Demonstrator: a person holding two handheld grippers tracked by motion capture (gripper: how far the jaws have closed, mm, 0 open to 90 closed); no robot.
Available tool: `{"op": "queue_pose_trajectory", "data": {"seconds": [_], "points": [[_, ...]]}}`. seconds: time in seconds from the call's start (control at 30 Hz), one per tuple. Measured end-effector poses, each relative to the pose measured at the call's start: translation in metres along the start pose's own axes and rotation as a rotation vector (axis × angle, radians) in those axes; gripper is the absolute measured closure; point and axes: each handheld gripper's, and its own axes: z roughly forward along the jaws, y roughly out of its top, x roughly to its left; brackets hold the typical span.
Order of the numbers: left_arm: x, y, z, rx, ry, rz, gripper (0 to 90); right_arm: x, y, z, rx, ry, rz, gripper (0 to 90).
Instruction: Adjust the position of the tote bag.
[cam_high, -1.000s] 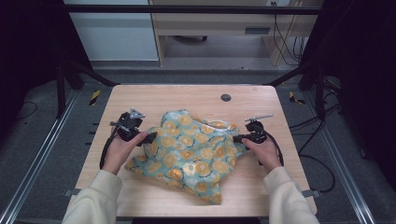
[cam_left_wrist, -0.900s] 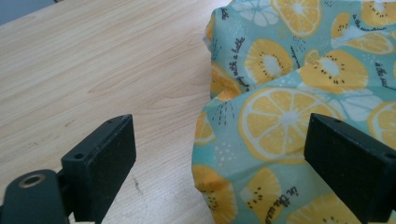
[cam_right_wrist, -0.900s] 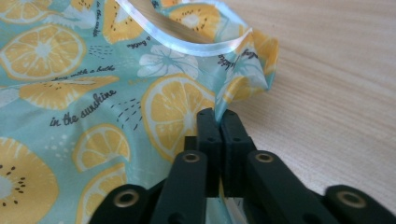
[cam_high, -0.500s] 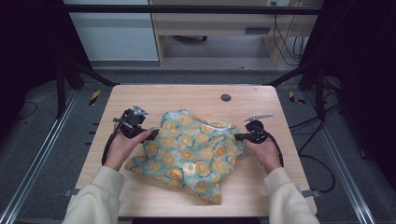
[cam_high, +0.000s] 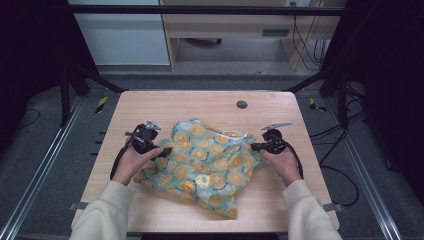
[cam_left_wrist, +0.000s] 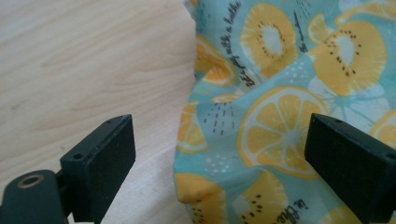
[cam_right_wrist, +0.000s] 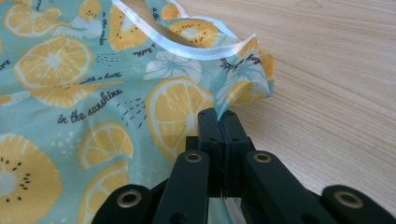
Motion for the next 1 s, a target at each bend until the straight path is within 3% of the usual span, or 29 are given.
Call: {"op": "queue_pose_trajectory", "data": {"seconds": [0.1,0.23,0.27,0.37,0.4,0.6,0.63,0.83,1.0], "points": [[-0.003,-0.003,0.003,0.023,-0.013,0.010,9.1,0.001,0.000,0.000,0.001,0.002,-0.007,89.8],[-0.005,-0.006,0.007,0.035,-0.034,0.002,17.6,0.002,0.001,0.001,0.002,0.001,-0.005,89.8],[-0.007,-0.006,0.007,0.040,-0.043,0.007,28.5,0.002,0.001,0.001,0.002,-0.001,-0.004,89.9],[-0.009,-0.006,0.007,0.048,-0.027,0.023,45.2,0.002,0.001,0.001,0.001,-0.001,-0.007,89.9],[-0.009,-0.006,0.006,0.051,-0.021,0.034,45.2,0.002,0.001,0.001,0.001,-0.001,-0.003,89.9],[-0.012,-0.006,0.003,0.046,-0.051,0.068,82.1,0.000,0.001,-0.001,-0.007,-0.005,-0.003,90.0],[-0.012,-0.006,0.003,0.046,-0.051,0.068,84.9,0.000,0.001,-0.001,-0.007,-0.005,-0.003,90.0],[-0.014,-0.004,-0.001,0.022,-0.033,0.076,87.9,-0.001,0.001,-0.005,-0.019,-0.012,-0.005,90.0],[-0.014,-0.002,-0.005,0.019,-0.027,0.084,88.5,0.002,0.006,-0.011,-0.030,-0.020,-0.033,90.0]]}}
